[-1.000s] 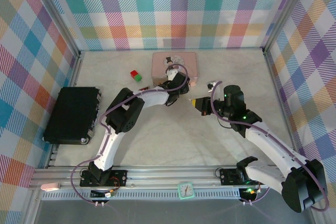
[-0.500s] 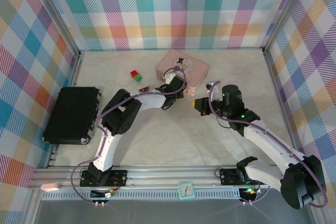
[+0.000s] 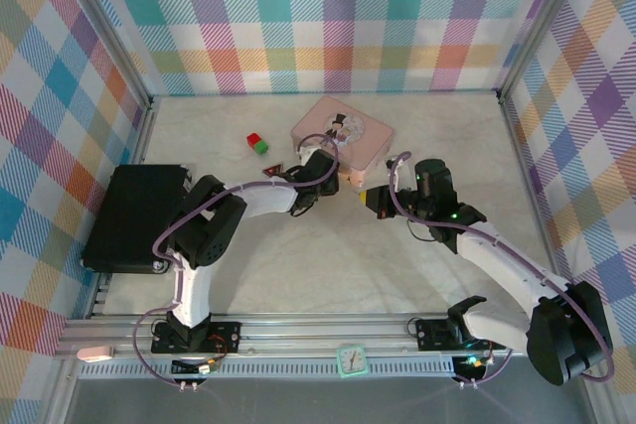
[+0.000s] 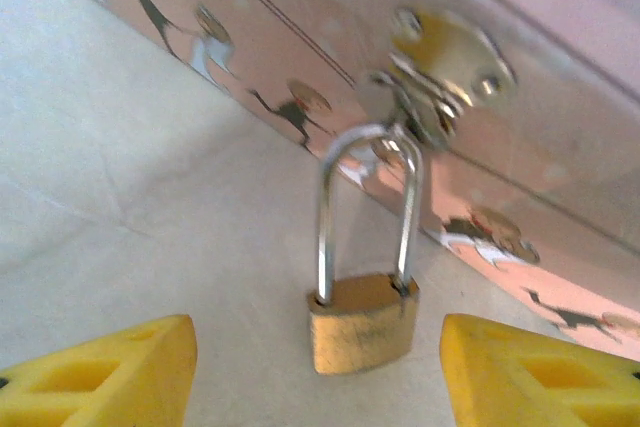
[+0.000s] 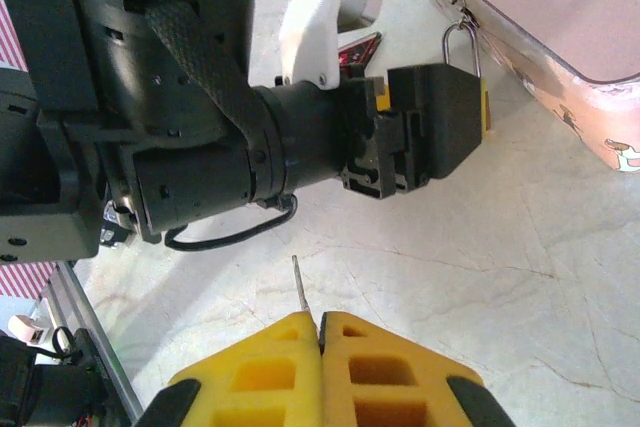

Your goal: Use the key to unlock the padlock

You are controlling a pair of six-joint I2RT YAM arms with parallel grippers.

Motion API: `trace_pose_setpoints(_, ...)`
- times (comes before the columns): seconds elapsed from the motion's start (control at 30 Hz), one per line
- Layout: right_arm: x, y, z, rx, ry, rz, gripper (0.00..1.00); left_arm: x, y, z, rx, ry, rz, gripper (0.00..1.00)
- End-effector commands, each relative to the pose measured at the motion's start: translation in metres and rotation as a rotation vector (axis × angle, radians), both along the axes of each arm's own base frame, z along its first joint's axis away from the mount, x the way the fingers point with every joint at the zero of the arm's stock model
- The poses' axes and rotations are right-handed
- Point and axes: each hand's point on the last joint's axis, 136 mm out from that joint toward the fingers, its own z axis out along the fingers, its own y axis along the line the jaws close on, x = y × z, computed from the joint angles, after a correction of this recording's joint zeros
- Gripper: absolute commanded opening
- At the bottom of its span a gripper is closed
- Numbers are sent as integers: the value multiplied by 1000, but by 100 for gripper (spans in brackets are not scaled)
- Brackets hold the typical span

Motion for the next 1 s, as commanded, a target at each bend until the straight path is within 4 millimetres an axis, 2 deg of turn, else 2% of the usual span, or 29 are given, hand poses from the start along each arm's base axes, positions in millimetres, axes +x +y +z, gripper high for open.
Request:
trace_pose_setpoints(0.0,3,4,24,21,-68,22,0,5,24,5,23,16,19,65)
trace_pose_setpoints(0.07,3,3,25,16,-69,18,0,6,16,5,-25,21,-32,65)
trace_pose_setpoints(0.23,3,3,26,18,-70,17,0,-1,-26,15,-245,-3,-226,68)
trace_pose_setpoints(0.4,3,3,26,15,-63,19,0,3,-43,4,-318,38,-274,66)
trace_pose_setpoints(0.57,1,2,28,15,-69,15,0,14,-42,-10,-313,52,-248,63)
trace_pose_setpoints(0.7,1,-1,29,7,-75,5,0,16,-50,-19,-327,67,-267,60)
trace_pose_setpoints(0.77,1,-1,29,5,-78,4,0,16,-48,-27,-314,86,-254,55)
trace_pose_setpoints(0.83,1,-1,29,6,-78,3,0,16,-41,-36,-281,109,-218,50)
trace_pose_setpoints(0.97,1,-2,27,3,-75,1,0,12,-11,-50,-171,142,-107,41)
